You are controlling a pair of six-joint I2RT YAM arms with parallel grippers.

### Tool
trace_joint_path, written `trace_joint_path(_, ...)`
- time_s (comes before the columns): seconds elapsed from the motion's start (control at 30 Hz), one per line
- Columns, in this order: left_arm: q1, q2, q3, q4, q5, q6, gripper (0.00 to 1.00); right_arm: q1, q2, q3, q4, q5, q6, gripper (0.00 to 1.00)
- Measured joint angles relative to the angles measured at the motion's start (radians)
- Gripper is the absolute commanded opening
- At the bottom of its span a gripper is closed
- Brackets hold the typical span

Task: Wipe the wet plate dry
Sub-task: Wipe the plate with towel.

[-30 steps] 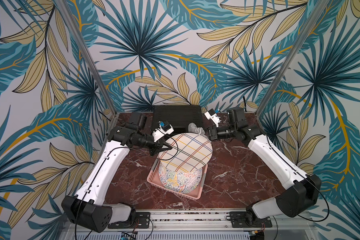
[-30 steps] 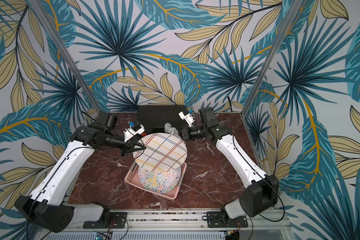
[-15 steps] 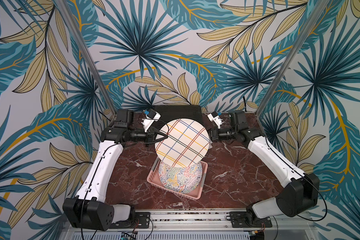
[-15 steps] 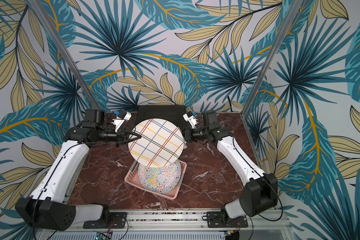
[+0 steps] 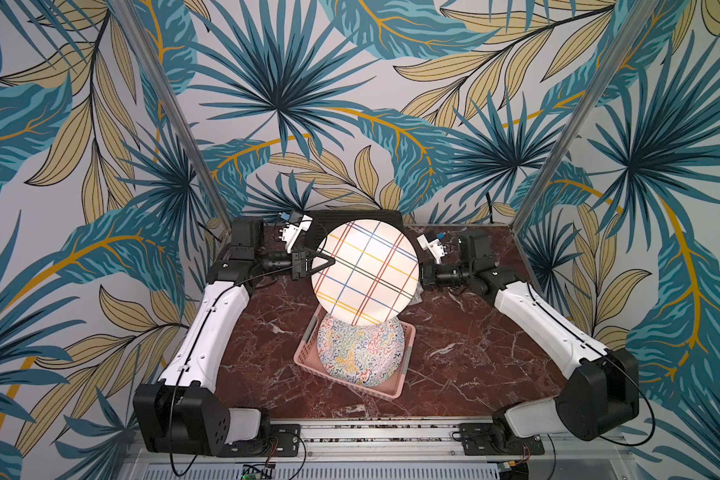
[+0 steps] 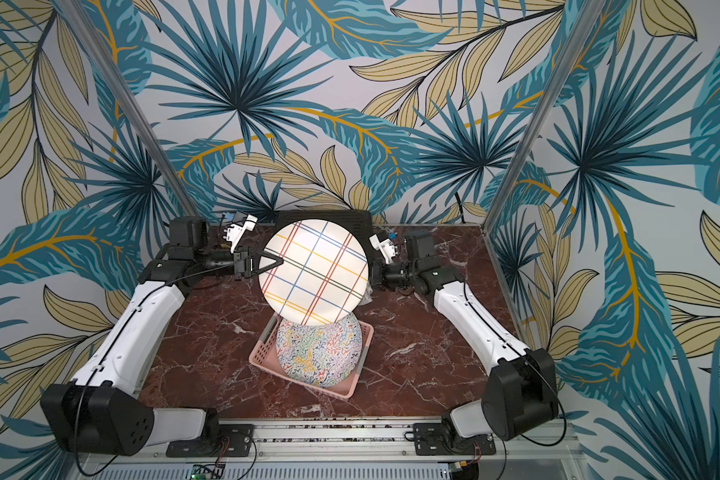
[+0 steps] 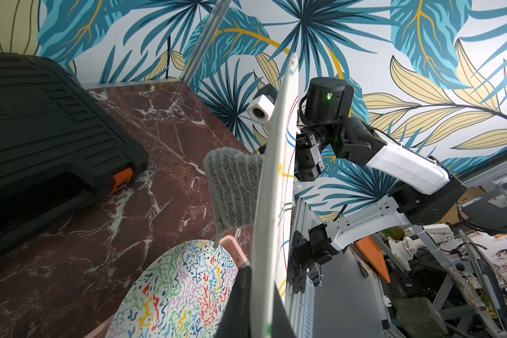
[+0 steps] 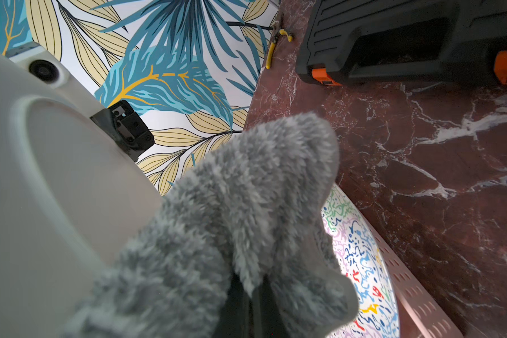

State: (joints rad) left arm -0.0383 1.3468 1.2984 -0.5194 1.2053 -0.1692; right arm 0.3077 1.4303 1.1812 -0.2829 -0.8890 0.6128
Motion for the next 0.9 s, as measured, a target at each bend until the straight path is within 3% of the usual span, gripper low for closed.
trace_joint_path(0.23,0.002,0.014,-0.023,0.069,0.001,-0.153,0.00,0.010,-0.057,-0.071,0.126,0.058,0.072,0.00)
trace_joint_path(0.47,0.010,0.032,-0.080,0.166,0.012,-0.334,0.00,0.076,-0.116,-0.137,0.170,0.221,0.086,0.00)
trace_joint_path(0.9,0.024,0.035,-0.104,0.299,-0.057,-0.497,0.00,0.280,-0.230,-0.261,0.206,0.560,0.076,0.00)
